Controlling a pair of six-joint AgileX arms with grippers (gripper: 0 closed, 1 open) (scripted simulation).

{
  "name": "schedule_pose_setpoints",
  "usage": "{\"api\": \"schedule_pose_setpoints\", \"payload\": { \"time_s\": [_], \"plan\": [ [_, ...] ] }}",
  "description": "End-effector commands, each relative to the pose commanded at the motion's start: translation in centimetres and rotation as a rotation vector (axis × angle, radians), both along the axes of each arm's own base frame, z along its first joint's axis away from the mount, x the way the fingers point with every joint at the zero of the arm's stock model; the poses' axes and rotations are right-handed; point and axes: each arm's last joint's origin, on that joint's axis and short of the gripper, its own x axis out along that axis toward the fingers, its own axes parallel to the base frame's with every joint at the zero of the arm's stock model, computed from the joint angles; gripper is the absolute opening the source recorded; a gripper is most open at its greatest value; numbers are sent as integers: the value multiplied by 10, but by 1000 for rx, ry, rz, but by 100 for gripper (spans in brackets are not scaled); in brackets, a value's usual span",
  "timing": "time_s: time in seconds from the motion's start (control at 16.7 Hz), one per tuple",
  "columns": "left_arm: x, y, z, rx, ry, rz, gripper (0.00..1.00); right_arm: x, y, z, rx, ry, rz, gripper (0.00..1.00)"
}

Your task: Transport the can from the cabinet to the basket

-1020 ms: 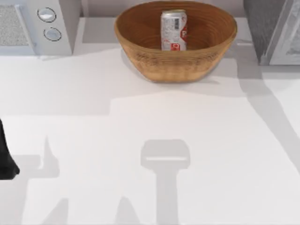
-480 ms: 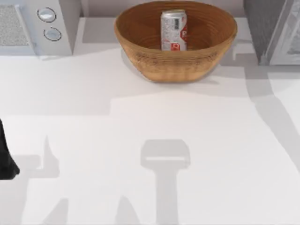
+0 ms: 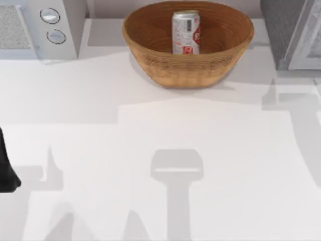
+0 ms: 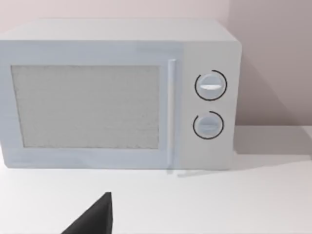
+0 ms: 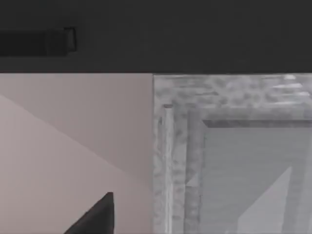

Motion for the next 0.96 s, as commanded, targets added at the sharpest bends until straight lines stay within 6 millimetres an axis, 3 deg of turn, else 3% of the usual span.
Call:
{"api": "schedule_pose_setpoints", "payload": {
  "time_s": [0.3,0.54,0.72,0.96],
  "plan": [
    [0,0,0,0,0,0,100,-37,-19,-120,-10,71,6,100],
    [0,0,0,0,0,0,100,-53,-27,-208,-5,82,12,100],
    [0,0,0,0,0,0,100,-58,-30,-246,-1,49,16,100],
    [0,0,0,0,0,0,100,-58,-31,-260,0,30,18,100]
  ]
}}
